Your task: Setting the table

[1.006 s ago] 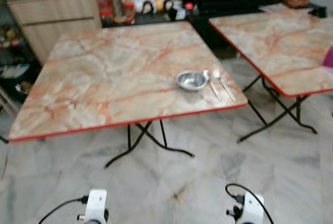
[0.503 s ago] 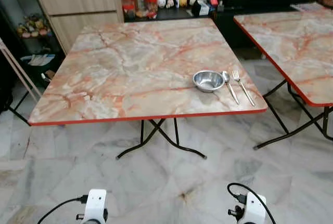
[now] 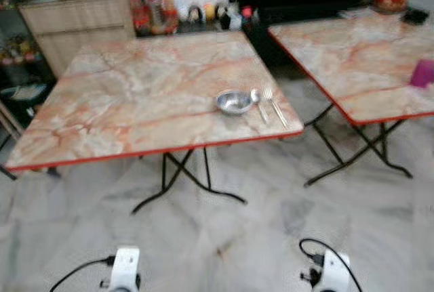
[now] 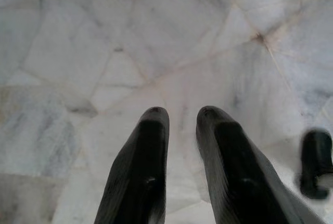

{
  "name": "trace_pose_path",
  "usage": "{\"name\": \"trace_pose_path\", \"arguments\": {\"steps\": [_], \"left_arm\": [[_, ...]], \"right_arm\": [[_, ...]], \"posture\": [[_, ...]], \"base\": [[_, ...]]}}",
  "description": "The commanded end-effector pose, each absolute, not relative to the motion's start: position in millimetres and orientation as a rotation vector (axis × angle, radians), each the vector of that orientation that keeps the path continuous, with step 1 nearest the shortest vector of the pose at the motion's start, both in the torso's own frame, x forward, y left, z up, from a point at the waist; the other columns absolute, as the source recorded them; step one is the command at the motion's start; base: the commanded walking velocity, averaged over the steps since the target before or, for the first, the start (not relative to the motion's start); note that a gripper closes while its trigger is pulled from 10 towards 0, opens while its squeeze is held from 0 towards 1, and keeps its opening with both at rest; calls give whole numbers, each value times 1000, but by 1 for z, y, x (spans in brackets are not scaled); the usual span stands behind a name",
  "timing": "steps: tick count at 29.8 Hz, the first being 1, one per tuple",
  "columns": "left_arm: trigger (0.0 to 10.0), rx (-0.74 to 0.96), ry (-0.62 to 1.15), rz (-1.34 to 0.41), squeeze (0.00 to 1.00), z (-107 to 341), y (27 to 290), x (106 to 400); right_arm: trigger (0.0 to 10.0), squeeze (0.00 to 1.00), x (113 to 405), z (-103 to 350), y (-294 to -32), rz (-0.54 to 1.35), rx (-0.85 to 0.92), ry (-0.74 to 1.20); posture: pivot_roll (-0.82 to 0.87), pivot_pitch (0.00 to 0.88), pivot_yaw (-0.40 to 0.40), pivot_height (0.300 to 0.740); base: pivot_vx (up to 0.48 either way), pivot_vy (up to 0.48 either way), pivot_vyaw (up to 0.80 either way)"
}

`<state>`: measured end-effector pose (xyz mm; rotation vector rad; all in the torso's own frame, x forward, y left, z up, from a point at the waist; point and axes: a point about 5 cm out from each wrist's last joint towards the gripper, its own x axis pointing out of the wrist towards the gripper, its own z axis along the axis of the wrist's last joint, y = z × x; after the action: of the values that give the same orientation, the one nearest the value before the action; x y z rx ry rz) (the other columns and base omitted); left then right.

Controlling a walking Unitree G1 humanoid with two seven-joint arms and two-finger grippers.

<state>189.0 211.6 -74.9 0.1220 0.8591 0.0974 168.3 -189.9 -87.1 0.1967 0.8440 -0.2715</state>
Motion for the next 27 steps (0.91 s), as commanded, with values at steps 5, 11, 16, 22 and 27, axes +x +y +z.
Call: {"name": "trace_pose_path", "arguments": {"steps": [5,11,16,22,27], "left_arm": [[10000,135,874,78,0,-77,207,187],[10000,135,872,78,0,-77,207,188],[10000,133,867,80,0,-76,207,189],[10000,127,868,81,0,-76,206,189],[10000,77,777,69,0,-68,201,203]], "right_arm": [[10000,0,171,-85,-197,-285,185,829],[10000,0,171,-85,-197,-289,188,828],[10000,0,171,-85,-197,-286,185,827],[10000,0,171,-85,-197,-283,182,829],[10000,0,171,-85,-198,-284,180,829]], "posture": [[-42,0,33,740],[-38,0,30,740],[-36,0,28,740],[-37,0,27,740],[-37,0,27,740]], "base": [[0,-323,0],[0,-322,0],[0,-322,0],[0,-214,0],[0,0,0]]}}
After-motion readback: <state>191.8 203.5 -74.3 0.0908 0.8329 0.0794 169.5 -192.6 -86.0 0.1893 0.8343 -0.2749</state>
